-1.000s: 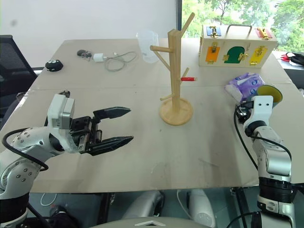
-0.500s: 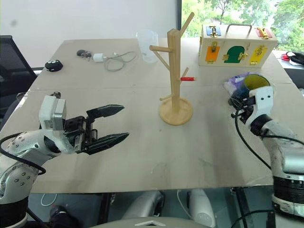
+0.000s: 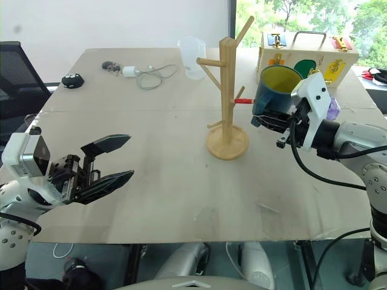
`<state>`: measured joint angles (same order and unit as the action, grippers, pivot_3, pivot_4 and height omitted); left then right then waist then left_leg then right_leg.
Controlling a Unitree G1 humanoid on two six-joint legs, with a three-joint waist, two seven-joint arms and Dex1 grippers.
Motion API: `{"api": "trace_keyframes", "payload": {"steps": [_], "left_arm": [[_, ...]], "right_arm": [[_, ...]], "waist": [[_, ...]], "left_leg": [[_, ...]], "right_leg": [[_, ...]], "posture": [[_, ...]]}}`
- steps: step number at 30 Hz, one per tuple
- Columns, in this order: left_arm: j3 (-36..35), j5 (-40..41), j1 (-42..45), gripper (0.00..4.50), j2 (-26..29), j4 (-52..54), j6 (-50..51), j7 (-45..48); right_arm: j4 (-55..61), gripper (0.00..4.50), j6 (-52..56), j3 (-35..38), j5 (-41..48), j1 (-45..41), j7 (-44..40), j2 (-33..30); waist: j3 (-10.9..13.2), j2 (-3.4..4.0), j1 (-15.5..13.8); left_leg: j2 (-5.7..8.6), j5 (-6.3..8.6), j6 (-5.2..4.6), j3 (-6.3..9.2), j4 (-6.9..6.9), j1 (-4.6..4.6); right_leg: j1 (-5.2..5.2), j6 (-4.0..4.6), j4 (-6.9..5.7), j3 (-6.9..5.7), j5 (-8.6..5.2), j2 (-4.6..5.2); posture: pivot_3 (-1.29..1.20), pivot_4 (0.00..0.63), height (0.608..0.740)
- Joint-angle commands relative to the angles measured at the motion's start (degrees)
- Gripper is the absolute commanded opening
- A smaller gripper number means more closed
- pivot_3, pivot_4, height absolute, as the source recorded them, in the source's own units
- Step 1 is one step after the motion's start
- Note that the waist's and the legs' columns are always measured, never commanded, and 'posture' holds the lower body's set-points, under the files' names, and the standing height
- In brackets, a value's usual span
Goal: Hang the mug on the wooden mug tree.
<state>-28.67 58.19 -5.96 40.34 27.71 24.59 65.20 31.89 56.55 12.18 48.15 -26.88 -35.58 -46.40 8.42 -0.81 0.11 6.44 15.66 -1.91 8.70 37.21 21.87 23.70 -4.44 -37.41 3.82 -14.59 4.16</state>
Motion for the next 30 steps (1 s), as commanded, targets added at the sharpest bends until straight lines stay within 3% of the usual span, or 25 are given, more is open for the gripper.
{"api": "trace_keyframes", "payload": {"steps": [1,20,21,23,27,30], "left_arm": [[-2.14,1.24,-0.67,4.5,0.76,0.83,-0.52,0.56],[-3.5,1.27,-4.09,4.5,2.78,1.94,1.6,-1.35],[-3.4,1.18,-4.21,4.5,2.86,2.1,1.79,-1.53],[-3.04,0.4,-4.18,4.5,2.84,2.41,1.66,-2.3],[-2.22,0.04,-3.42,4.5,2.72,3.53,2.41,-5.3],[-0.48,-1.12,-2.44,4.5,2.72,4.19,3.33,-8.34]], "right_arm": [[3.22,0.03,2.07,0.67,2.15,-2.22,1.91,-1.12],[1.28,0.03,6.43,-12.44,-2.14,-13.25,11.68,7.81],[1.0,0.44,6.31,-13.0,-2.78,-13.45,11.73,8.09],[0.77,0.84,6.1,-13.66,-3.42,-13.62,11.19,8.32],[2.11,2.54,4.39,-10.81,-4.5,-11.71,9.08,5.56],[4.52,2.54,3.0,-4.45,-0.04,-7.8,3.19,1.49]], "waist": [[0.0,0.0,0.01],[0.01,-0.01,0.56],[0.01,0.0,0.56],[0.01,-0.01,0.56],[0.01,0.0,0.47],[0.03,-0.03,-0.06]], "left_leg": [[0.0,0.0,0.0,-0.01,-0.01,0.0],[0.0,0.0,0.0,-0.02,-0.01,0.01],[0.0,0.0,0.0,-0.02,-0.02,0.02],[0.0,0.0,0.0,-0.02,-0.02,0.01],[0.0,0.0,0.0,-0.02,-0.02,0.02],[0.0,0.0,0.0,0.05,-0.01,0.06]], "right_leg": [[0.0,0.0,0.0,0.0,0.0,0.0],[0.04,0.0,0.0,0.02,0.0,-0.01],[0.05,0.0,0.0,0.03,0.0,-0.01],[0.05,0.0,0.0,0.02,0.0,-0.01],[0.06,0.0,0.0,0.02,0.0,-0.01],[0.05,0.0,0.05,-0.06,0.0,-0.01]], "posture": [[0.0,0.15,0.74],[0.0,0.15,0.74],[0.0,0.15,0.74],[0.0,0.15,0.74],[0.0,0.15,0.74],[0.0,0.15,0.74]]}}
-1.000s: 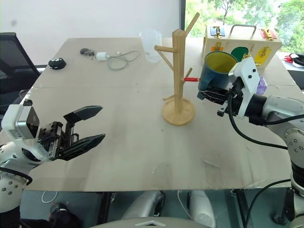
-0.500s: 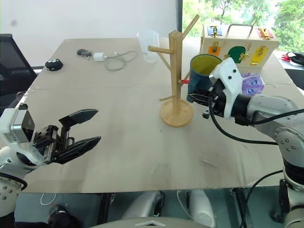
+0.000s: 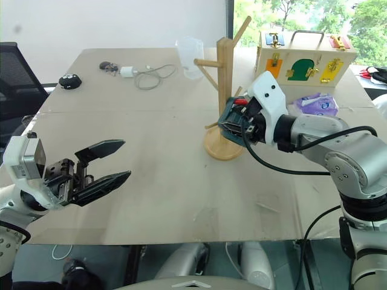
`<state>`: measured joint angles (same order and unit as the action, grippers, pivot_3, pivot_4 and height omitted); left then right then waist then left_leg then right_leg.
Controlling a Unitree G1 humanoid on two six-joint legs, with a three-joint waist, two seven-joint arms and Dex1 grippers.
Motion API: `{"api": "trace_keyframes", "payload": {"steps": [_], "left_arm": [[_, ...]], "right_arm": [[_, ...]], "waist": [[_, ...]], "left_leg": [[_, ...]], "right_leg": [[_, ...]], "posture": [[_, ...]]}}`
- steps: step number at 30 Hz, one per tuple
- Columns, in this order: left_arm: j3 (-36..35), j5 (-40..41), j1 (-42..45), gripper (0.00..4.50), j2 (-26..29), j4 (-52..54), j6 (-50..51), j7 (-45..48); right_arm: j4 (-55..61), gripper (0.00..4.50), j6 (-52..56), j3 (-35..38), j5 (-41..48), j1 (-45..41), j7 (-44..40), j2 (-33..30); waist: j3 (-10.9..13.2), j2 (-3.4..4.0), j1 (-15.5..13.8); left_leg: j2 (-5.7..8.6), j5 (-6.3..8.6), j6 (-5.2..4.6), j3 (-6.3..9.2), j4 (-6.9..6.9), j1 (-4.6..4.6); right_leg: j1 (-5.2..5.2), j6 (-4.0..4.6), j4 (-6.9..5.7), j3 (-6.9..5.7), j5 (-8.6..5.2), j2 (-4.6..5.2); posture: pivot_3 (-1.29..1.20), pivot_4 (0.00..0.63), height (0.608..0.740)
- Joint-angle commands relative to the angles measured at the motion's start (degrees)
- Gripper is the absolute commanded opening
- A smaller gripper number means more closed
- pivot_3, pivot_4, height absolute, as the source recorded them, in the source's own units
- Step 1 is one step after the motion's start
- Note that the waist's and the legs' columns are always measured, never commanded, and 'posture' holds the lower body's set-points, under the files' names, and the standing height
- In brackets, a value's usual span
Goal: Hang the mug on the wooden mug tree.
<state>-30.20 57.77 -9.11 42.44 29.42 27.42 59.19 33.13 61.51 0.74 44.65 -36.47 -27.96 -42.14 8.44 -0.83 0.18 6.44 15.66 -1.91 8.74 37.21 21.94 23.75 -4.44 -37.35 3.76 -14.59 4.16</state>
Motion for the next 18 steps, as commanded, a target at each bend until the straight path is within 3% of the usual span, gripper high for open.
{"api": "trace_keyframes", "payload": {"steps": [1,5,8,12,18], "left_arm": [[1.61,-0.93,1.03,4.5,0.57,2.54,0.82,-3.26],[4.05,-3.39,1.05,4.5,0.94,2.59,1.82,-5.75],[5.21,-4.48,0.44,4.5,0.46,1.89,2.42,-6.71],[6.09,-6.96,-1.72,4.5,0.74,0.09,2.0,-5.64],[5.7,-11.81,-5.31,4.5,1.97,-4.02,-0.15,-1.95]], "right_arm": [[3.85,2.54,-2.64,9.1,4.71,3.31,-6.12,-3.82],[4.96,2.54,-2.92,18.87,11.05,11.32,-10.75,-6.31],[5.61,2.54,-6.6,25.49,9.75,21.33,-13.67,-7.12],[4.35,2.54,-15.03,30.33,2.09,36.71,-18.45,-6.63],[-2.36,2.54,-30.47,30.55,-11.54,52.92,-23.11,-4.81]], "waist": [[0.01,-0.01,-0.27],[0.01,-0.03,-0.21],[0.01,-0.03,-0.64],[0.02,-0.02,-0.94],[-0.01,-0.06,-0.99]], "left_leg": [[0.0,0.0,-0.01,-0.01,0.0,0.01],[-0.01,0.01,-0.01,-0.03,-0.03,-0.04],[-0.01,0.02,-0.03,-0.03,-0.05,-0.02],[-0.02,0.02,-0.03,-0.13,-0.03,-0.08],[-0.02,0.02,-0.03,-0.19,0.0,-0.17]], "right_leg": [[-0.02,0.0,0.03,0.01,0.0,0.01],[-0.03,0.0,0.01,0.04,0.0,-0.01],[-0.05,0.0,0.05,0.04,0.0,-0.01],[-0.07,-0.01,-0.01,0.12,0.01,-0.01],[-0.16,-0.01,-0.06,0.13,0.0,-0.01]], "posture": [[0.0,0.15,0.74],[0.0,0.15,0.74],[0.0,0.15,0.74],[0.0,0.15,0.74],[0.0,0.15,0.74]]}}
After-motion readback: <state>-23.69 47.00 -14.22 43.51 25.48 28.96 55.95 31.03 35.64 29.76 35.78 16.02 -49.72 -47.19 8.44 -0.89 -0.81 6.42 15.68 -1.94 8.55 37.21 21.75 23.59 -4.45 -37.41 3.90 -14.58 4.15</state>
